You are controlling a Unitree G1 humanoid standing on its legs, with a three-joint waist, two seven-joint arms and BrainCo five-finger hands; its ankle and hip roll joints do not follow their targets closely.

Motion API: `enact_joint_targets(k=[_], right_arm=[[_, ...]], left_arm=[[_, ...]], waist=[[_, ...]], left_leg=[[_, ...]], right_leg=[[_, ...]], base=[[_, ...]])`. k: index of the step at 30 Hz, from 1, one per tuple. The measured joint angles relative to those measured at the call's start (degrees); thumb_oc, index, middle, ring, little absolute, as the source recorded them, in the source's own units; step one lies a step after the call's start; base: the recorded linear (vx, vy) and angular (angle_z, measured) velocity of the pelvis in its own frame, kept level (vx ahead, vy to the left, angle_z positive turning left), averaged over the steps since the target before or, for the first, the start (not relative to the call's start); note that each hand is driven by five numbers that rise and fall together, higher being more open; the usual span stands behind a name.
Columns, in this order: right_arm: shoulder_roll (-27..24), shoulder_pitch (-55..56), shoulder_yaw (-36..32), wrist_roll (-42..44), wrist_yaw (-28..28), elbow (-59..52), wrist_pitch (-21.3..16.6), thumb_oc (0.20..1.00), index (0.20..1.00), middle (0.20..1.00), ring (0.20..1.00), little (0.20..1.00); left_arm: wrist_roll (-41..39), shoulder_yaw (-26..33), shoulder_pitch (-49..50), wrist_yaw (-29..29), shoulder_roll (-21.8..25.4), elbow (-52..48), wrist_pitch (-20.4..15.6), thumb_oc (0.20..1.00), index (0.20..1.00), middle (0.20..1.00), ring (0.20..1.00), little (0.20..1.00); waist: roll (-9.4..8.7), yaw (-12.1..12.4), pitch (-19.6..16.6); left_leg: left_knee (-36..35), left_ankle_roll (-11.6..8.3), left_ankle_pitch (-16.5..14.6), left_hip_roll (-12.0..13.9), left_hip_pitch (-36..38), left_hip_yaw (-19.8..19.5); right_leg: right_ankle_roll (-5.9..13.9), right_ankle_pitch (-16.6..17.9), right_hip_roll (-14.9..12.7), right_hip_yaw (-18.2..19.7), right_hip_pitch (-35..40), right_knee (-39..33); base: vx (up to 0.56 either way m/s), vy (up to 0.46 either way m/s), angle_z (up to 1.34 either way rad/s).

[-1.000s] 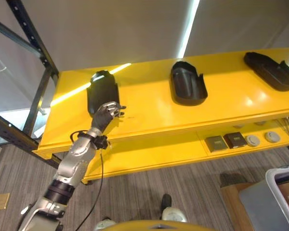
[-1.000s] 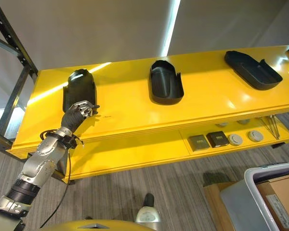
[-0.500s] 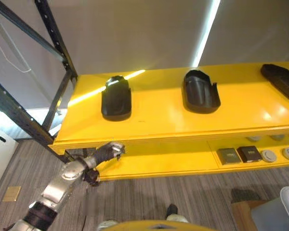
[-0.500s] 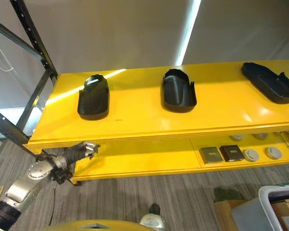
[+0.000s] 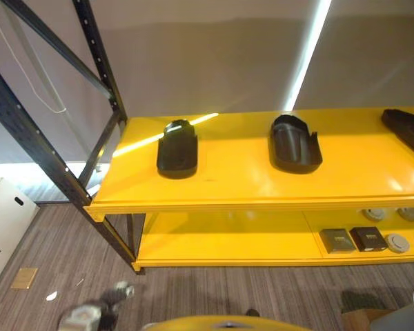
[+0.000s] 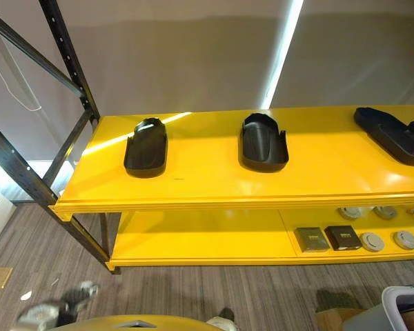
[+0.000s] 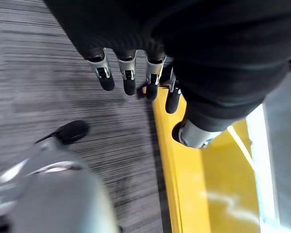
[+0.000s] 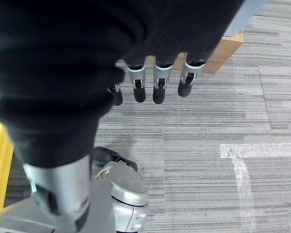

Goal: Move parts from the plastic box to the shelf.

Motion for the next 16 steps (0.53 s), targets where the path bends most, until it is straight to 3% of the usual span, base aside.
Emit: enact_joint_targets(k=[2,3,4,8,12,16], right_arm=[[0.52,0.41,-0.02,-0.10,-0.04,0.09,-0.01,1.000,1.000,1.000,1.000,1.000],[1.30,0.35,-0.11,-0.93,-0.11,0.06,0.00,1.000,1.000,1.000,1.000,1.000],[1.77,0.39,-0.10,-1.45,-0.06,0.17,0.00,1.000,1.000,1.000,1.000,1.000],[2.48,0.48,-0.09,-2.19,0.01,0.11,-0.22,1.000,1.000,1.000,1.000,1.000],[2.53,0.55,-0.10,-3.58,0.09,0.10,-0.76,1.000,1.000,1.000,1.000,1.000],[2.52,0.61,-0.11,-4.53,0.25,0.13,-1.10,1.000,1.000,1.000,1.000,1.000]], left_arm=[[0.01,1.14,1.34,1.51,-2.24,6.26,-0.95,1.000,1.000,1.000,1.000,1.000],[0.07,5.78,1.04,2.12,-4.85,13.53,-4.79,1.000,1.000,1.000,1.000,1.000],[0.25,7.36,0.86,2.52,-5.72,16.47,-6.20,1.000,1.000,1.000,1.000,1.000],[5.32,5.33,1.28,5.73,-5.72,13.06,-14.00,1.000,1.000,1.000,1.000,1.000],[2.22,5.70,-1.97,3.30,-5.40,11.71,-13.81,1.000,1.000,1.000,1.000,1.000],[0.94,6.21,-2.61,2.36,-5.42,12.33,-13.54,1.000,1.000,1.000,1.000,1.000]], waist=[[-0.83,0.09,0.01],[-1.61,0.07,-0.03],[-1.76,0.13,-0.15],[-2.98,0.39,0.14],[-4.01,-0.32,0.43],[-3.72,-0.88,0.43]], left_leg=[[0.00,-0.01,0.01,0.12,-0.21,-0.19],[0.01,0.02,0.12,0.19,-0.45,-0.42],[0.02,0.03,0.15,0.22,-0.47,-0.42],[0.01,0.32,0.38,0.06,-0.59,-0.42],[0.00,0.26,0.33,-0.01,-0.42,-0.37],[0.00,0.56,0.52,0.08,-0.39,-0.25]], right_leg=[[-0.05,-0.05,-0.07,0.02,-0.09,0.07],[-0.09,-0.10,-0.02,-0.12,-0.20,0.12],[-0.13,-0.11,0.01,-0.16,-0.21,0.09],[-0.13,-0.10,0.04,-0.10,-0.32,0.12],[-0.12,-0.11,0.01,0.13,-0.22,-0.01],[-0.12,-0.10,0.26,0.27,-0.35,0.00]], base=[[0.00,-0.027,0.05],[0.01,-0.020,0.07],[0.01,-0.013,0.06],[0.00,0.000,0.00],[0.00,0.002,-0.02],[0.00,0.001,-0.01]])
